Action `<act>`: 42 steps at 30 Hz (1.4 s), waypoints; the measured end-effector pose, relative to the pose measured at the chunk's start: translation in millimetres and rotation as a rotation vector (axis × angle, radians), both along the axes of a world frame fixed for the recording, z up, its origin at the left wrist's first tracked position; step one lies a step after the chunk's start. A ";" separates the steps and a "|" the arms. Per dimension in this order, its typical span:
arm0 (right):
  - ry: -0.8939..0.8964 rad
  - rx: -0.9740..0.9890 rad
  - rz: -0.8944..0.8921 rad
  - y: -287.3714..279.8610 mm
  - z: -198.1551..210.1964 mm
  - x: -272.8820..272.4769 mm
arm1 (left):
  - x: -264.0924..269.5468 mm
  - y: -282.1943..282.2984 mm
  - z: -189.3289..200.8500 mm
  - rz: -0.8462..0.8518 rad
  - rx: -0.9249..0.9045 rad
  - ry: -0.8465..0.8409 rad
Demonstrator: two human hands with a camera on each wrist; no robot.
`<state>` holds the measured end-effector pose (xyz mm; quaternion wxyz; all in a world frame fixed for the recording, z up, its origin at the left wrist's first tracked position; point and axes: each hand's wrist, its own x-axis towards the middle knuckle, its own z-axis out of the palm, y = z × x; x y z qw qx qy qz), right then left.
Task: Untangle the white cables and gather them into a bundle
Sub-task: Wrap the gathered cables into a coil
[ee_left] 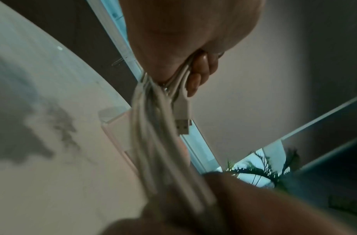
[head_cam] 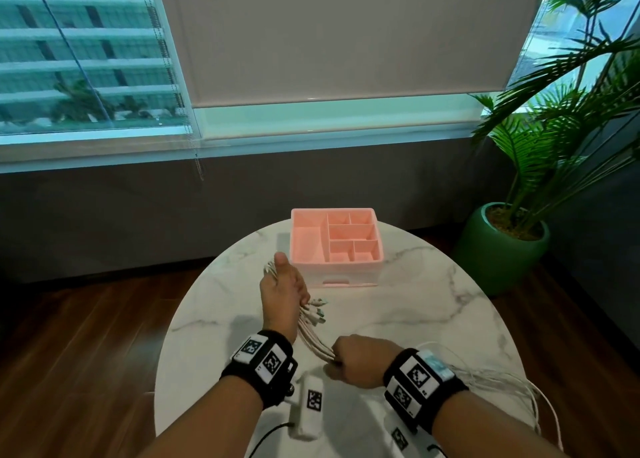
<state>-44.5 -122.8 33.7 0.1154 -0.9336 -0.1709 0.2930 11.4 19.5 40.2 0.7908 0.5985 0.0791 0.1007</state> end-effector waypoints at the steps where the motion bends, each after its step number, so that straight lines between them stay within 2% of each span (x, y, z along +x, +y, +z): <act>1: 0.016 -0.011 0.015 -1.1 4.9 1.2 | -1.3 0.9 -6.4 -0.037 0.060 -0.020; 8: -0.054 0.071 0.015 -14.6 37.1 21.6 | -3.5 5.1 -45.4 -0.313 0.482 -0.137; 11: -0.067 0.084 0.012 -17.7 50.6 26.8 | -6.8 3.2 -52.8 -0.460 0.637 -0.115; 14: -0.099 0.118 0.015 -22.2 59.9 32.4 | -10.4 -1.1 -52.2 -0.564 0.671 -0.028; 17: -0.123 0.166 -0.011 -29.3 66.4 41.3 | -12.6 -4.8 -46.6 -0.660 0.601 0.070; 21: -0.194 0.184 -0.085 -34.7 71.3 49.4 | -19.4 -7.1 -31.8 -0.830 0.318 0.221; 23: -0.214 0.263 -0.172 -40.0 70.2 52.5 | -22.7 -7.9 -23.3 -0.878 0.155 0.345; 26: -0.046 0.522 -0.296 -44.5 64.4 51.4 | -25.2 -7.2 -9.3 -1.014 -0.058 0.446; 29: 0.203 0.716 -0.313 -43.4 56.6 44.5 | -25.6 -4.1 -3.8 -1.108 -0.105 0.432; 32: 0.277 0.770 -0.254 -41.6 54.9 42.8 | -26.5 -2.2 -1.6 -1.095 -0.084 0.395; 42: 0.013 0.692 -0.336 -40.3 46.3 56.5 | -25.0 -10.3 1.3 -0.710 0.013 0.232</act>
